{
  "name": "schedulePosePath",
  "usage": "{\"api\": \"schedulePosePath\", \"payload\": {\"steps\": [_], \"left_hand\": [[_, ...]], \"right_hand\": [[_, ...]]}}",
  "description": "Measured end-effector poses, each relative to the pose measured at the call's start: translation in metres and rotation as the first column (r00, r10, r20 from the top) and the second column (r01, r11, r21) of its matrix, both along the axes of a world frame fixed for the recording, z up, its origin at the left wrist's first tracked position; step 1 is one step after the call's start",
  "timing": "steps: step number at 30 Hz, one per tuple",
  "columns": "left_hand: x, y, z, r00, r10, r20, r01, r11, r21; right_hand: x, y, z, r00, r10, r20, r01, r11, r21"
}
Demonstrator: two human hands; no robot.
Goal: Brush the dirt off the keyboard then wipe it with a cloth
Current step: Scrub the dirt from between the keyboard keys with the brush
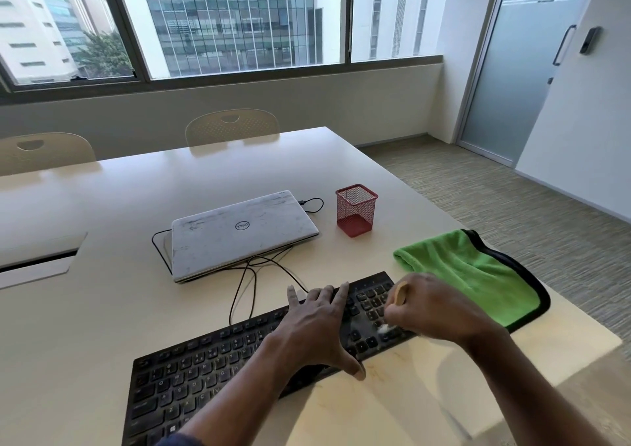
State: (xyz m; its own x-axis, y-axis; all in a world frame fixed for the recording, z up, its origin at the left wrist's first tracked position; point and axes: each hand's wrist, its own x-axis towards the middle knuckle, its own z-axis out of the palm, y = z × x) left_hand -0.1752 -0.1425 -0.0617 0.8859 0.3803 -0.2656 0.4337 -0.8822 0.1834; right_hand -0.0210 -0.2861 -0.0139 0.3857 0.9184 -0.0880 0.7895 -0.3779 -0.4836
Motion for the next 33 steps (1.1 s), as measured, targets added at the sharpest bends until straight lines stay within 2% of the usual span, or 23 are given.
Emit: {"api": "schedulePosePath", "payload": {"steps": [2,7,10,13,17,19,22,24,27,29,31,33], "left_hand": [[0.0,0.0,0.0,1.0,0.003,0.006,-0.003,1.0,0.001],[0.0,0.0,0.001,1.0,-0.003,0.0,0.003,1.0,-0.002],[0.0,0.0,0.001,1.0,-0.003,-0.001,0.003,1.0,0.0],[0.0,0.0,0.001,1.0,0.0,0.001,0.0,1.0,0.0],[0.001,0.001,-0.001,1.0,-0.008,-0.001,0.008,1.0,-0.002],[0.002,0.001,-0.002,1.0,-0.011,0.0,0.011,1.0,0.008],[0.001,0.002,-0.002,1.0,-0.004,0.008,0.004,1.0,0.007],[0.001,0.002,-0.003,1.0,0.0,0.01,0.0,1.0,0.001],[0.001,0.001,-0.002,1.0,-0.003,0.003,0.003,1.0,0.003],[0.001,0.001,-0.001,1.0,-0.002,0.003,0.002,1.0,0.001],[0.001,0.001,-0.001,1.0,0.001,0.004,-0.001,1.0,0.001],[0.001,0.001,-0.001,1.0,0.001,0.004,-0.001,1.0,0.001]], "right_hand": [[0.009,-0.002,0.001,0.993,-0.071,0.097,0.072,0.997,-0.006],[0.001,0.001,0.009,0.998,0.034,-0.055,-0.032,0.998,0.049],[0.004,0.001,0.0,0.999,-0.008,-0.037,0.008,1.0,0.004],[0.013,-0.003,0.002,0.998,-0.064,-0.009,0.064,0.998,0.027],[-0.002,-0.002,0.013,0.992,0.075,-0.102,-0.066,0.994,0.086],[-0.007,-0.001,0.008,0.992,0.109,-0.058,-0.107,0.993,0.044],[0.001,-0.004,0.002,0.995,0.04,0.094,-0.04,0.999,-0.007],[0.004,-0.006,0.005,0.991,0.017,0.134,-0.018,1.0,0.003],[-0.005,-0.008,0.016,0.994,0.094,-0.047,-0.091,0.995,0.047],[-0.009,-0.009,0.018,0.989,0.122,-0.079,-0.12,0.992,0.025],[-0.005,-0.012,0.014,0.999,0.041,-0.026,-0.041,0.999,0.007],[0.0,-0.014,0.011,0.992,-0.053,0.116,0.05,0.998,0.022]]}}
